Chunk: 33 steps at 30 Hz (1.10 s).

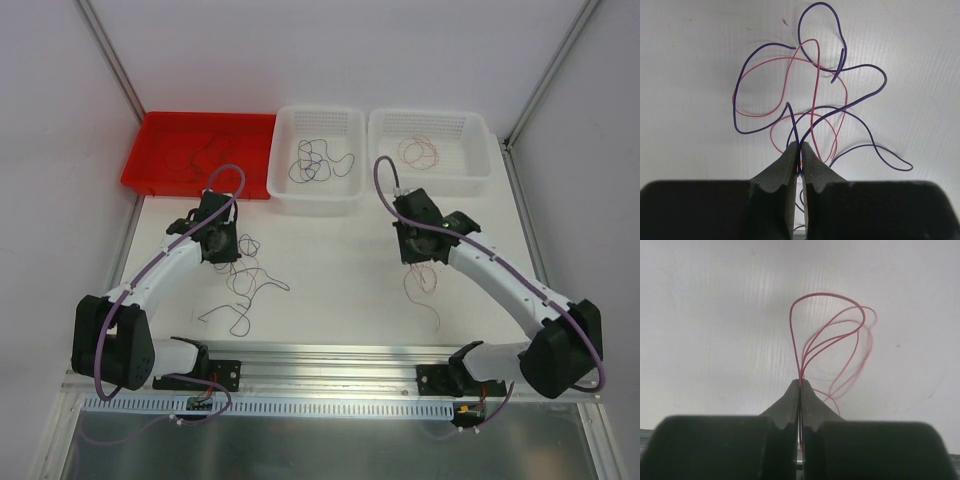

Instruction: Untangle the cables

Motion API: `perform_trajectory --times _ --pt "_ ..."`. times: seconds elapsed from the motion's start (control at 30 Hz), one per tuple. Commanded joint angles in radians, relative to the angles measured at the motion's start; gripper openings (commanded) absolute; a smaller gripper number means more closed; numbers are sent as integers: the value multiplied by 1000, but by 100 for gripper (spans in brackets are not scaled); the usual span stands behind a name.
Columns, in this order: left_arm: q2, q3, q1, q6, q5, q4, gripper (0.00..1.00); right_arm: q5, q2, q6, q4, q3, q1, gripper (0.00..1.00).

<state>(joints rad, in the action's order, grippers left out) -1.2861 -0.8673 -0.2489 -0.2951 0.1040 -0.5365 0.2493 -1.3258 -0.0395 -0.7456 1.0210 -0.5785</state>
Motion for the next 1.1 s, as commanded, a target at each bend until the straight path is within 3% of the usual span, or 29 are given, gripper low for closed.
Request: perform_trajectory --times 0.0,0.17,0.37,0.5,0.77,1.07 --pt "14 2 -1 16 -30 -8 7 105 85 72 -110 204 12 1" --pt "16 2 0 16 -46 -7 7 153 92 136 -143 453 42 1" --pt "16 1 0 16 -53 -8 7 188 37 260 -11 724 104 1" --pt "14 1 -1 16 -58 -8 7 124 -6 314 196 807 167 1" --pt "-13 -1 -1 16 -70 -8 7 -14 -185 333 431 994 313 1" --pt "-42 1 -1 16 -79 -10 6 -159 -490 291 551 1162 440 1"
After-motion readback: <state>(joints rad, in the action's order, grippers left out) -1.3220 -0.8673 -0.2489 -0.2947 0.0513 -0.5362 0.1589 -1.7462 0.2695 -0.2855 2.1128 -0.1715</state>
